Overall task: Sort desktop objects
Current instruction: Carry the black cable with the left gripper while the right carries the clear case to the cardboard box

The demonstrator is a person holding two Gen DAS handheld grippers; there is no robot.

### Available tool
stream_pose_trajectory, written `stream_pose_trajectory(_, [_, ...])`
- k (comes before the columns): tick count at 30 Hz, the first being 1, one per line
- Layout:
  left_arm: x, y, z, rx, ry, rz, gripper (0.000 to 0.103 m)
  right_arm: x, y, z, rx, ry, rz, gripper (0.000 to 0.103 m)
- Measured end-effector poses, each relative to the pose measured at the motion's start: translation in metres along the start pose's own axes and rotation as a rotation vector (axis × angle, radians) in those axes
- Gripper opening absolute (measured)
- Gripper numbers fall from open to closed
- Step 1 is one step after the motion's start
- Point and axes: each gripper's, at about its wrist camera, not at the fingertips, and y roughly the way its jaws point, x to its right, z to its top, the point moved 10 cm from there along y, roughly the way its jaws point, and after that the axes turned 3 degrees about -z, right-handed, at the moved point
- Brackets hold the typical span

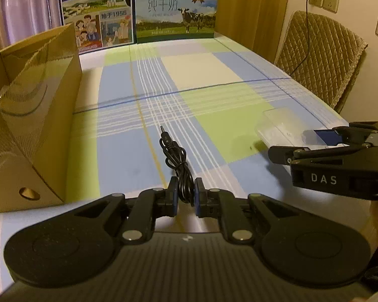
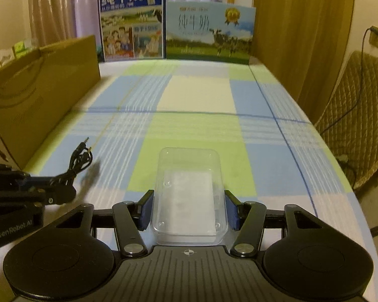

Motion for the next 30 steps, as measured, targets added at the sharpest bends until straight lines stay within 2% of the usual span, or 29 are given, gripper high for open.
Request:
stream_pose_trajectory(9, [0.008,-0.019,0.012,0.049,0.035,0.006,0.009,-0.005,-0.012,0.012,0.035,0.009,0.026,0.053])
stream_pose_trajectory(19, [0.012,-0.079,0.043,0.154,0.044,0.022,0.009,-0.028,-0.061,0.034,0.118,-0.001,0.055,0.053])
stream_pose_trajectory(23, [0.002,-0.107,0.056,0.189,0.038,0.049,0.009,-0.045,-0.079,0.046,0.157,-0.016,0.082,0.053])
stream_pose_trajectory(30, [-0.040,-0.156,0.078,0.246,0.001,0.124,0.009,-0.084,-0.103,0.084,0.207,-0.052,0.145,0.053])
